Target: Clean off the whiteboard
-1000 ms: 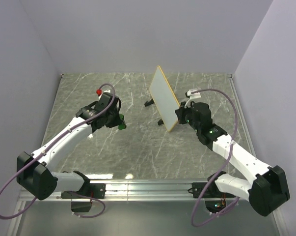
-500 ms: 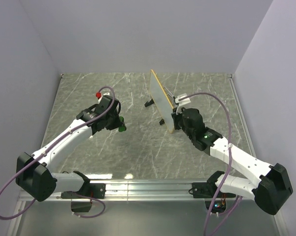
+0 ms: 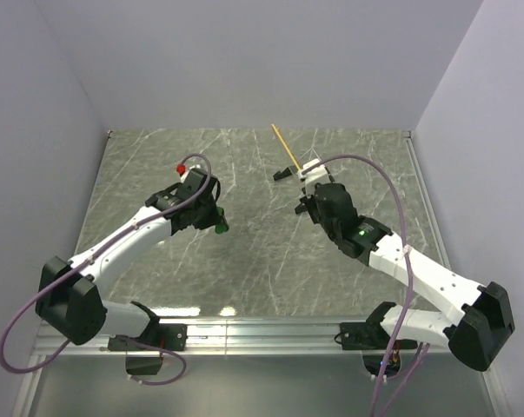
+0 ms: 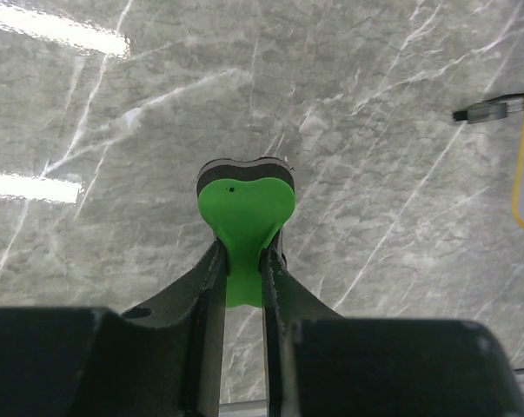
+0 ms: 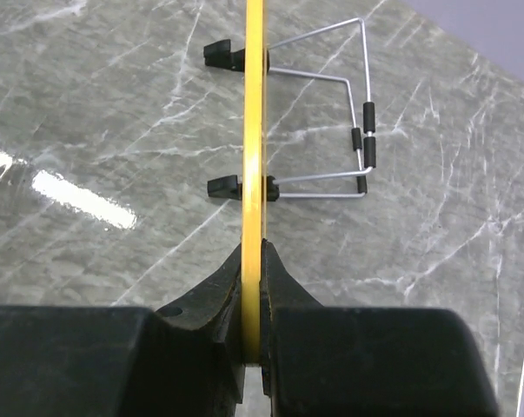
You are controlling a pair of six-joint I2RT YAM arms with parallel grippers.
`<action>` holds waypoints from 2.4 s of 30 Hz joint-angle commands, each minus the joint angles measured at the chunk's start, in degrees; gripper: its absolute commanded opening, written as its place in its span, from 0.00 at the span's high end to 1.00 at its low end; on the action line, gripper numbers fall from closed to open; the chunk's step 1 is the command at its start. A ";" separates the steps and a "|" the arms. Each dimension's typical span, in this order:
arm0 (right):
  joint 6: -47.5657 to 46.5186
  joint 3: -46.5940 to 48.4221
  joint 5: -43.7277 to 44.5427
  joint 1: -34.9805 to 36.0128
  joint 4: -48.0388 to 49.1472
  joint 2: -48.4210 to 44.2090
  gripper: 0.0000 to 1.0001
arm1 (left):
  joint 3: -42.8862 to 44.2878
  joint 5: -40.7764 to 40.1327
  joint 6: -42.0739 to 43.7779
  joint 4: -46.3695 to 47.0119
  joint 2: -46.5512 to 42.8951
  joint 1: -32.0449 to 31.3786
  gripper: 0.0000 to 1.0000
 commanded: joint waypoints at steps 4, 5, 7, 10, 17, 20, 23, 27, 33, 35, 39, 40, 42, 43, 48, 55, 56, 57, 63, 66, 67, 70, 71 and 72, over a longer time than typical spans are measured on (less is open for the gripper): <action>6.33 10.24 -11.64 -4.14 -3.16 -2.53 1.00 | 5.40 0.91 0.45 2.60 5.20 -0.36 1.00; 7.56 11.20 -12.71 -5.10 -3.42 -2.61 1.00 | 5.84 0.99 0.62 2.69 5.72 -0.36 1.00; 10.99 11.47 -17.36 -6.42 -2.99 -3.14 1.00 | 7.07 1.35 0.89 2.78 7.13 -0.36 1.00; 13.36 11.12 -20.53 -9.67 -2.11 -3.58 1.00 | 7.95 1.96 1.32 3.13 8.36 -0.45 1.00; 14.07 12.43 -20.98 -14.86 -0.61 -1.83 1.00 | 9.54 2.31 2.99 2.34 10.04 -0.45 1.00; 13.90 14.28 -21.42 -15.92 -0.61 -0.25 1.00 | 10.42 2.23 3.79 1.72 10.65 -0.45 1.00; 13.46 15.43 -21.68 -16.62 -0.70 0.90 1.00 | 10.77 2.05 4.40 1.37 10.65 -0.45 1.00; 13.90 15.08 -22.65 -17.06 -0.61 1.69 1.00 | 9.81 2.14 4.67 1.63 9.86 -0.45 1.00; 11.97 14.99 -22.04 -17.24 -0.88 2.48 1.00 | 7.96 2.67 4.93 2.25 9.16 -0.45 1.00; 11.61 15.69 -21.77 -17.41 -1.14 2.66 1.00 | 7.78 2.75 5.19 2.34 8.81 -0.45 1.00; 11.96 16.48 -22.21 -18.12 -1.14 3.45 1.00 | 7.52 2.40 5.81 2.16 8.45 -0.36 1.00; 11.88 16.57 -22.30 -18.29 -1.14 3.54 1.00 | 7.43 2.40 5.81 2.16 8.45 -0.44 1.00; 11.35 16.48 -22.12 -18.47 -1.05 3.89 1.00 | 7.17 2.23 5.98 2.07 8.19 -0.45 1.00; 11.09 16.31 -21.95 -18.99 -0.96 4.15 1.00 | 7.08 2.23 5.98 1.99 8.19 -0.36 1.00; 11.79 15.70 -23.52 -20.58 -0.26 5.03 1.00 | 5.94 2.31 6.51 2.16 7.31 -0.18 1.00; 12.67 11.84 -27.04 -21.10 0.96 6.61 1.00 | 5.41 2.84 7.21 2.69 7.31 0.87 1.00; 13.19 11.30 -27.30 -21.45 0.97 6.96 1.00 | 5.67 2.84 7.39 2.69 7.48 0.96 1.00; 13.45 10.86 -28.35 -21.63 1.14 7.14 1.00 | 5.76 2.93 7.56 2.69 7.66 1.05 1.00; 17.06 7.17 -30.12 -22.77 2.37 8.20 1.00 | 7.78 3.28 8.88 2.78 9.24 2.28 1.00; 18.82 5.50 -30.82 -24.00 3.17 8.11 1.00 | 8.92 3.54 9.59 2.78 10.12 3.07 1.00; 19.08 5.06 -30.74 -24.88 2.91 8.19 1.00 | 9.19 3.63 9.76 2.78 10.30 3.33 1.00; 20.57 4.97 -29.60 -26.72 0.81 8.37 1.00 | 9.89 3.72 10.38 2.86 11.00 3.86 1.00; 20.92 4.88 -28.29 -27.17 0.27 8.46 1.00 | 10.15 3.63 10.64 2.87 11.26 4.03 1.00; 21.36 4.54 -27.75 -27.61 -0.86 8.63 1.00 | 10.24 3.63 10.73 2.95 11.44 4.21 1.00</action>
